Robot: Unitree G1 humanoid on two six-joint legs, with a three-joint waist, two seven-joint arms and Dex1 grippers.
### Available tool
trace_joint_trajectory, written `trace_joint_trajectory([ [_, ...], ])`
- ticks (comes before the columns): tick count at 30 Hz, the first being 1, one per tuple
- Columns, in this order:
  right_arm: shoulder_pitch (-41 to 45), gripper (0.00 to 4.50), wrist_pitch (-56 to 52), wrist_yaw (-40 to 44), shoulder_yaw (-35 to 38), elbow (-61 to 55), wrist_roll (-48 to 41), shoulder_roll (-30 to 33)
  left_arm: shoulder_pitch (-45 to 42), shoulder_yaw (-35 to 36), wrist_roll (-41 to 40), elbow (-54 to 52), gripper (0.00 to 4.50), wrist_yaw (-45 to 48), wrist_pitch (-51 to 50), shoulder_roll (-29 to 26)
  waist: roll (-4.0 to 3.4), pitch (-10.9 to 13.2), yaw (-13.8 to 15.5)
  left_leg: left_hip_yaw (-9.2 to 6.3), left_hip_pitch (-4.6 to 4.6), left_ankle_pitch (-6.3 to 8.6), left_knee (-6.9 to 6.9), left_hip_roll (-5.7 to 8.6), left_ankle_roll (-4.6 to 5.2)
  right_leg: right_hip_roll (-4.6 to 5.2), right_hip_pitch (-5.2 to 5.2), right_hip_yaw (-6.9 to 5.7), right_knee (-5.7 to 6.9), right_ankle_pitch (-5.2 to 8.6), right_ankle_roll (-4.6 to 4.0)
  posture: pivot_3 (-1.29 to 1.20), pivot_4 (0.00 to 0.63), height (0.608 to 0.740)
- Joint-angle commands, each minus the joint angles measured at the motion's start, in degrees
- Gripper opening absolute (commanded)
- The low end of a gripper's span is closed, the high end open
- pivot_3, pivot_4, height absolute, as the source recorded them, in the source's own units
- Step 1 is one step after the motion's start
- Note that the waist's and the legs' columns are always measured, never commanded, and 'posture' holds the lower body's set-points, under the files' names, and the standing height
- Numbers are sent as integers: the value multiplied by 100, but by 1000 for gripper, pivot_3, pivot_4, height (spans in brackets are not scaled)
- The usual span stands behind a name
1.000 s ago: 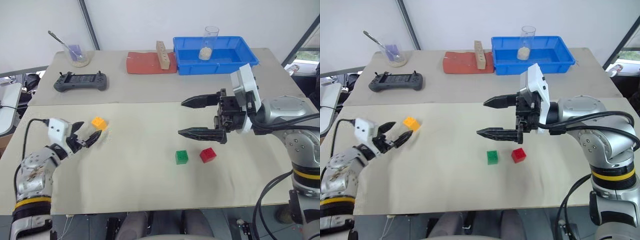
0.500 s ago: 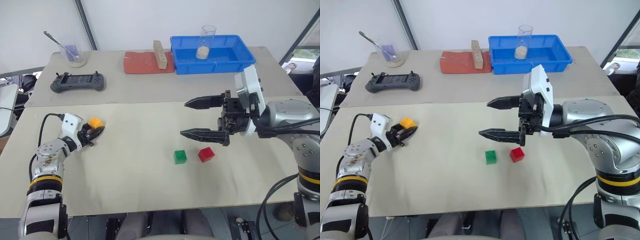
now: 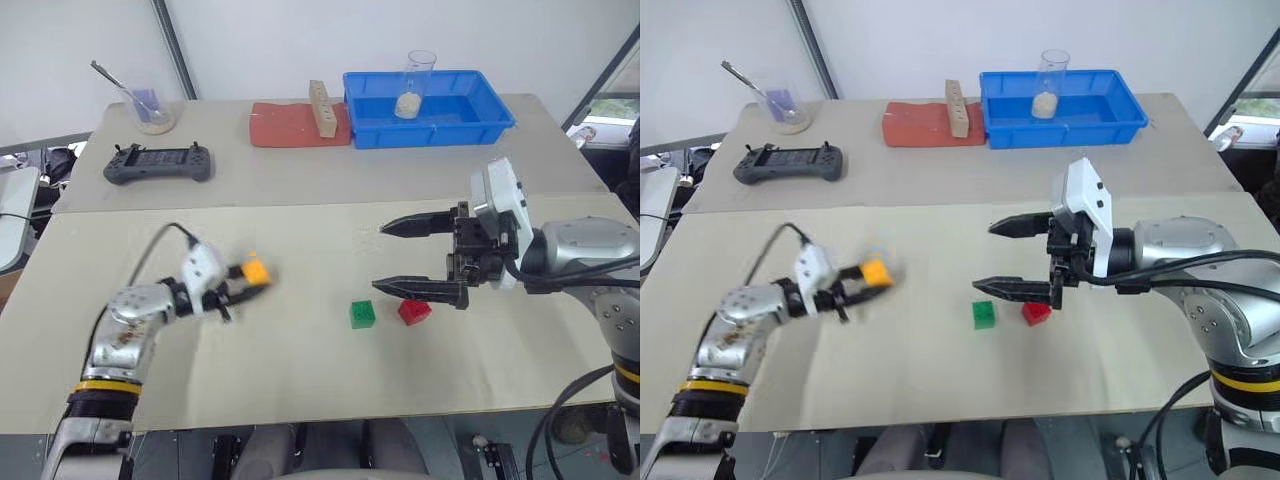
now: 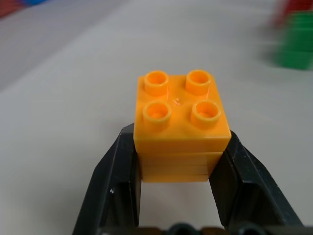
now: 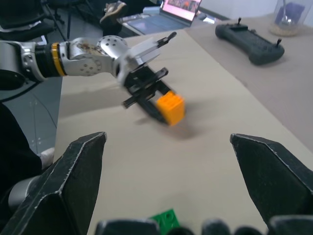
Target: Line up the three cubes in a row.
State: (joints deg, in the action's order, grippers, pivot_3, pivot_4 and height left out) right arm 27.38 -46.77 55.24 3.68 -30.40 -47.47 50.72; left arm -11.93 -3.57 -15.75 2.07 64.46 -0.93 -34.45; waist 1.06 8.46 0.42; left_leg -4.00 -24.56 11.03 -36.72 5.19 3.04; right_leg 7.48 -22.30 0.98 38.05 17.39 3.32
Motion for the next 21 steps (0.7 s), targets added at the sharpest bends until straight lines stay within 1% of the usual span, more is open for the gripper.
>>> trace_joint_trajectory([
  [1,-112,4500,312,135,190,-175,122,112,44,-371,117,-303,1367,263,302,16,-1,0,-4,0,0,0,0,-1,0,-3,-1,0,0,0,-1,0,150,740],
  [5,-302,4500,450,207,175,-180,265,173,-202,-793,377,190,1367,336,688,295,0,0,23,0,4,0,0,0,0,-3,3,-3,-2,0,-1,0,150,740],
  [13,-514,4500,571,261,252,-208,375,284,-792,-1157,629,1255,1367,612,1296,695,0,0,31,0,1,-1,-9,5,1,-4,6,-10,-1,-1,0,0,150,740],
  [21,-545,4500,526,144,328,-270,316,281,-973,-1228,706,1542,1367,684,1405,913,0,0,64,0,3,-1,-15,6,2,-4,12,-11,1,-1,0,0,150,740],
])
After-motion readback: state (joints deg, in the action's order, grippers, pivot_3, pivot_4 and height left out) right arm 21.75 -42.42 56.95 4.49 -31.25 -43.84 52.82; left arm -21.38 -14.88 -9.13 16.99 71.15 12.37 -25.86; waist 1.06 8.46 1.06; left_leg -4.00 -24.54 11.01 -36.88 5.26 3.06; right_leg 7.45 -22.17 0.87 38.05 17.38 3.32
